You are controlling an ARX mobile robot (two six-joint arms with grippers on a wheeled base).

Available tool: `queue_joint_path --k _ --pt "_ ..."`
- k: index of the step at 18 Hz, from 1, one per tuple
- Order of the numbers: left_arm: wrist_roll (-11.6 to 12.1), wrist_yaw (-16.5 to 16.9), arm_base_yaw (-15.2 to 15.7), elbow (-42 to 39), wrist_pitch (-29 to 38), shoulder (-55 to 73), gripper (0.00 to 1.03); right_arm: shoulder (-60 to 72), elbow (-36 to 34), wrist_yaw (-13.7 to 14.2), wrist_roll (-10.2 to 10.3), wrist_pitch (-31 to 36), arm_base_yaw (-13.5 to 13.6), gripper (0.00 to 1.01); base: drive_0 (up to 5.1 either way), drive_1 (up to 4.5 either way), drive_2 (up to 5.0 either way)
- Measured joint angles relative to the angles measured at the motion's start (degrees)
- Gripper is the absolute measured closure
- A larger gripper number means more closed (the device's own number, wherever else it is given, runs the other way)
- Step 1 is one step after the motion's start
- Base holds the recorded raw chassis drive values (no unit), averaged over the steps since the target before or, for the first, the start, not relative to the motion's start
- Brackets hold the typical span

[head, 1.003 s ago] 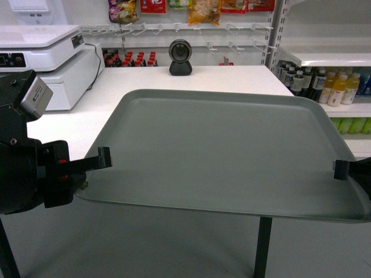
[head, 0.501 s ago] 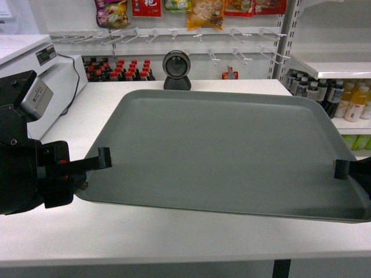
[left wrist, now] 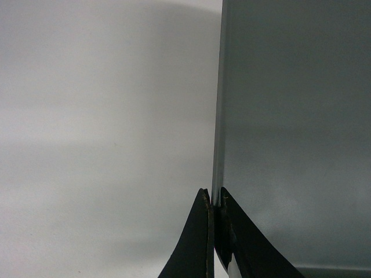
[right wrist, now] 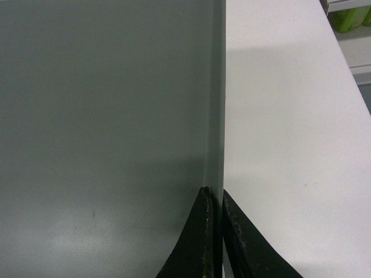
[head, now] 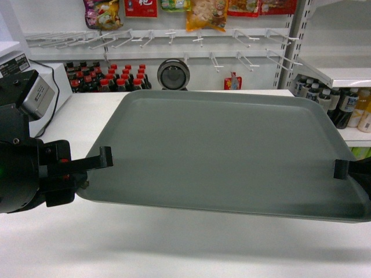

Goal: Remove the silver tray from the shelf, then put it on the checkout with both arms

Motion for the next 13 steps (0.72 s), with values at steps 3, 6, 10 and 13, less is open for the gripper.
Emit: queue_joint_path --k 3,6,10,13 --pt "0.0 -0.1 0.0 0.0 0.4 -0.2 1.00 -0.2 0.0 0.0 0.0 0.4 0.0 0.98 0.0 0.00 0.0" --pt "0.0 0.0 0.0 -0.1 0.1 -0.2 1.00 -0.2 0.0 0.0 0.0 0.1 0.0 0.98 0.0 0.00 0.0" --pt "-2.1 -7.8 -1.5 1.9 -3.2 1.5 1.00 3.5 -0.9 -5.6 -4.6 11.4 -0.5 0.98 0.0 0.00 0.0" --pt "-3.2 -14.1 -1.7 10.8 -3.3 13.1 1.00 12.5 7.0 -5.8 -7.8 13.6 -0.1 0.98 0.0 0.00 0.0"
